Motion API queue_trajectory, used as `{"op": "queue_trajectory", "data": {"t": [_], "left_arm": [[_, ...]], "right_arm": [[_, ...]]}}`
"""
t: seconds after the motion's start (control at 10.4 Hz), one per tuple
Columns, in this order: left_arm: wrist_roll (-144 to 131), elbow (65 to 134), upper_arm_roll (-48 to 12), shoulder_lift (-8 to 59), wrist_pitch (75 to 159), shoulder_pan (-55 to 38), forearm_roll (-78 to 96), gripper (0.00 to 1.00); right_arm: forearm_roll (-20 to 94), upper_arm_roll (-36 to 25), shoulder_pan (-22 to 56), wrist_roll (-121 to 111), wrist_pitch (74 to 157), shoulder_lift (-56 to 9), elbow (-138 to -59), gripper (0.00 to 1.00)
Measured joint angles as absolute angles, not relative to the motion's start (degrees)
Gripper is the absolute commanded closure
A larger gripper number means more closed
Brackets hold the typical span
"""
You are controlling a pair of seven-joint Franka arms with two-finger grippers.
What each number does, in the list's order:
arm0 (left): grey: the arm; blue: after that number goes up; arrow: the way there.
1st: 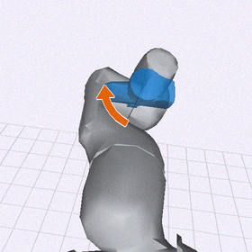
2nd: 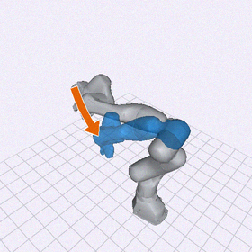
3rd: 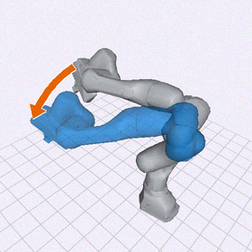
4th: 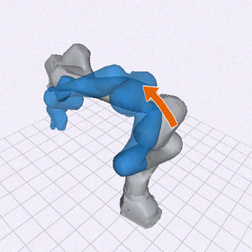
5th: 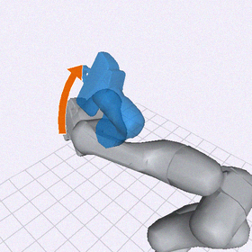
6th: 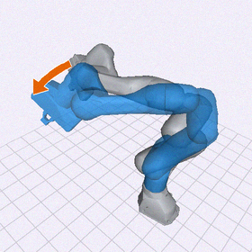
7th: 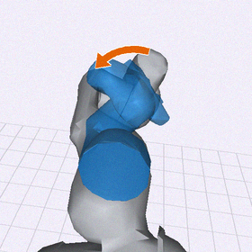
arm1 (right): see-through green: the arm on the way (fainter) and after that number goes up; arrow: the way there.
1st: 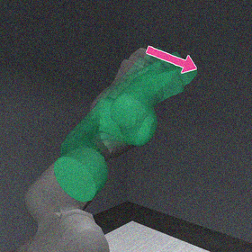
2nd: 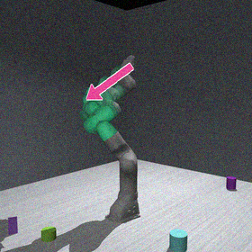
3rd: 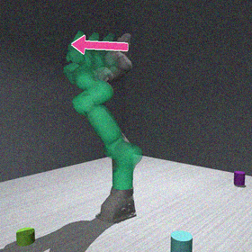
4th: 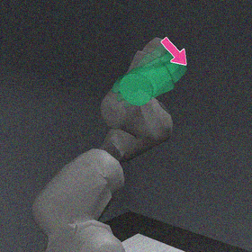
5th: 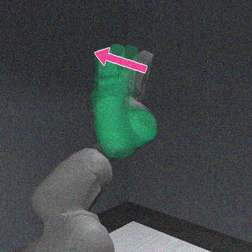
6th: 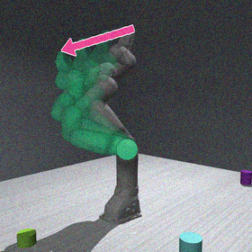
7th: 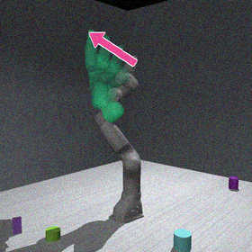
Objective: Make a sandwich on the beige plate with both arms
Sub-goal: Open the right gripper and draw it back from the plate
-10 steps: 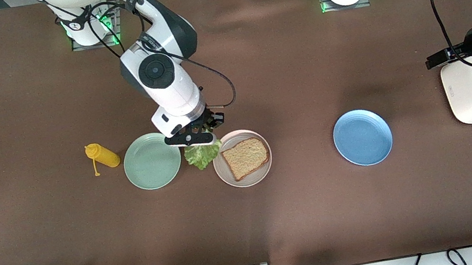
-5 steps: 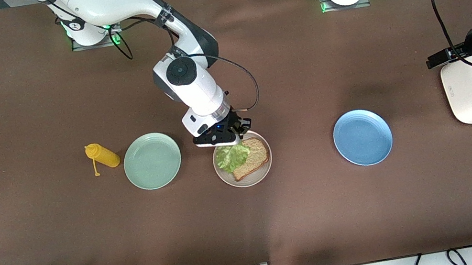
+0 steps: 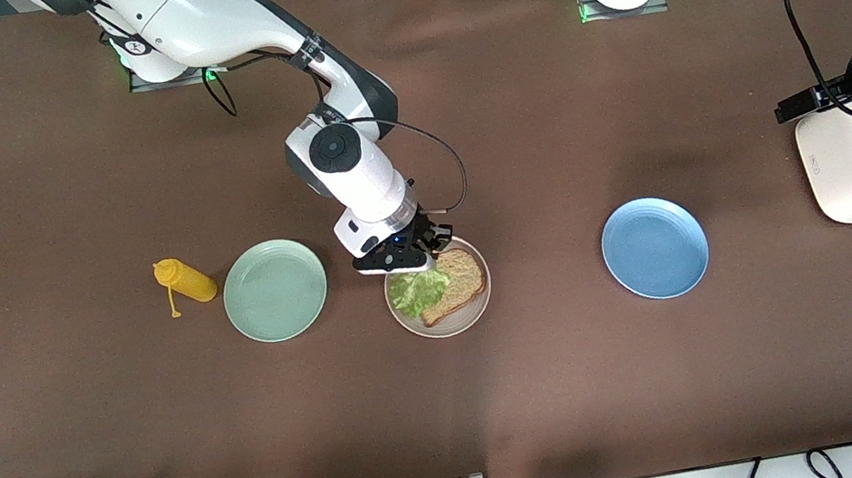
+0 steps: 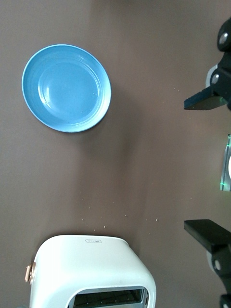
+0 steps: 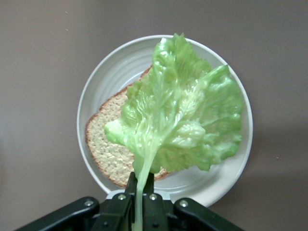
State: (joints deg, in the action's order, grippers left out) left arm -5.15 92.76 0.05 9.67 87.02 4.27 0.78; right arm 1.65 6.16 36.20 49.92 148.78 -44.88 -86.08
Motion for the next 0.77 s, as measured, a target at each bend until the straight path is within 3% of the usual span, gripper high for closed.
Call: {"op": "queue_trajectory", "data": {"t": [0.1,0.38,0.58,0.77], "left_arm": [[-5.2,92.8,0.1,9.8,87.0,4.3,0.8,0.00],[-5.2,92.8,0.1,10.6,87.0,4.4,0.8,0.00],[-4.6,92.8,0.1,10.9,87.1,4.6,0.8,0.00],[-3.6,92.8,0.2,11.0,87.3,4.8,0.8,0.00]], "right_arm": [[1.7,6.2,36.3,49.3,152.2,-46.3,-86.1,0.00],[1.7,6.2,36.4,49.0,163.2,-49.3,-86.1,0.00],[1.7,6.2,36.5,48.7,161.2,-48.5,-85.1,0.00],[1.7,6.2,36.5,48.3,151.3,-44.6,-83.5,0.00]]}}
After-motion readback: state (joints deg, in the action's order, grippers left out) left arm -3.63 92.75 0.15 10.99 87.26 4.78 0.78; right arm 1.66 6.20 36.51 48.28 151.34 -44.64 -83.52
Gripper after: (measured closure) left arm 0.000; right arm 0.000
